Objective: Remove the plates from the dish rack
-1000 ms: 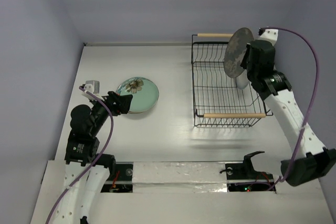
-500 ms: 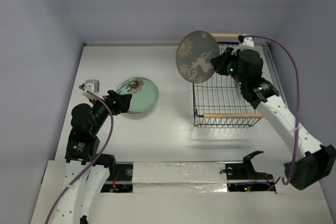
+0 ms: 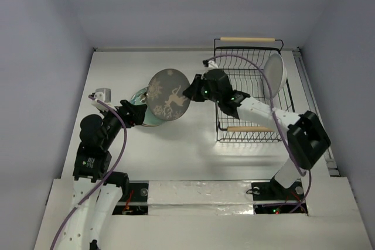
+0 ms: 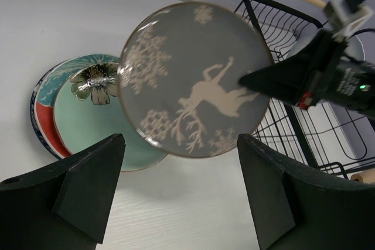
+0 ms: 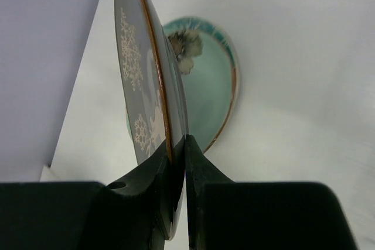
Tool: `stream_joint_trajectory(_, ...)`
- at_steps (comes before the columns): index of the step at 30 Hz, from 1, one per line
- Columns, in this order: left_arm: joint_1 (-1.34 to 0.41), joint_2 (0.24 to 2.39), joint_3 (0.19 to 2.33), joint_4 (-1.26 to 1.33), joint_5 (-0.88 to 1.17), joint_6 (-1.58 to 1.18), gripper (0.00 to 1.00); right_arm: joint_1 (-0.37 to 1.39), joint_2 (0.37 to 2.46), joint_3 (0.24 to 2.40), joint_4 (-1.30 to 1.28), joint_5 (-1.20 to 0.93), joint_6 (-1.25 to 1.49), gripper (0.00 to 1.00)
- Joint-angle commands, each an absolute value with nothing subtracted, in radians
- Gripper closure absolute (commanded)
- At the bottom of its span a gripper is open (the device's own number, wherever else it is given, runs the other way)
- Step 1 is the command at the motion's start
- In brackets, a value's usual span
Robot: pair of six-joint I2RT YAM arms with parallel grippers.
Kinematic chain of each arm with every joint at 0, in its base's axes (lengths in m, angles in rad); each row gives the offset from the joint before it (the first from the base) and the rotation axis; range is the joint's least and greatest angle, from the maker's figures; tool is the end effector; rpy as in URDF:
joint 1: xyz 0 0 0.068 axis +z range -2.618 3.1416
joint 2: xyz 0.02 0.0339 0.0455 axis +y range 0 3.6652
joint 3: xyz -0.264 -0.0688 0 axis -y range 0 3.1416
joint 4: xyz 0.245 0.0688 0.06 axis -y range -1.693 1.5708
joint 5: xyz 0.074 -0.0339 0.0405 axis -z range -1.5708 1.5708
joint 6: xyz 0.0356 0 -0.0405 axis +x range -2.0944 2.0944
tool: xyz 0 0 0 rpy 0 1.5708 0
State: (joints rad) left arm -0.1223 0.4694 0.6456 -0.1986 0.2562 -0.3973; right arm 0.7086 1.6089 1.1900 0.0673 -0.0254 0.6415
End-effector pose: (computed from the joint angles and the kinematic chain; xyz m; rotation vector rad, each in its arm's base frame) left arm 0.1216 -0.0240 0.3325 -0.0198 1.6258 -0.6060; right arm 0.2888 0.2487 0.2947 -0.0863 2.0341 0.9086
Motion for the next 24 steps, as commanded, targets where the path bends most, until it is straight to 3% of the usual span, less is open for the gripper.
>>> stream_joint_trajectory(1, -0.117, 0.479, 0.644, -0.156, 0.258, -0.390, 0.25, 0.735, 1.633, 1.267, 0.385, -0.069, 0.784, 1.00)
stream_joint_trajectory(15, -0.107, 0.477, 0.641, -0.147, 0.279, -0.387, 0.25, 0.765, 1.880, 1.341, 0.431, -0.098, 0.933, 0.99)
stream_joint_trajectory(24, -0.107, 0.466, 0.641, -0.147, 0.281, -0.387, 0.25, 0.787, 1.937, 1.327, 0.428, -0.123, 0.933, 0.79)
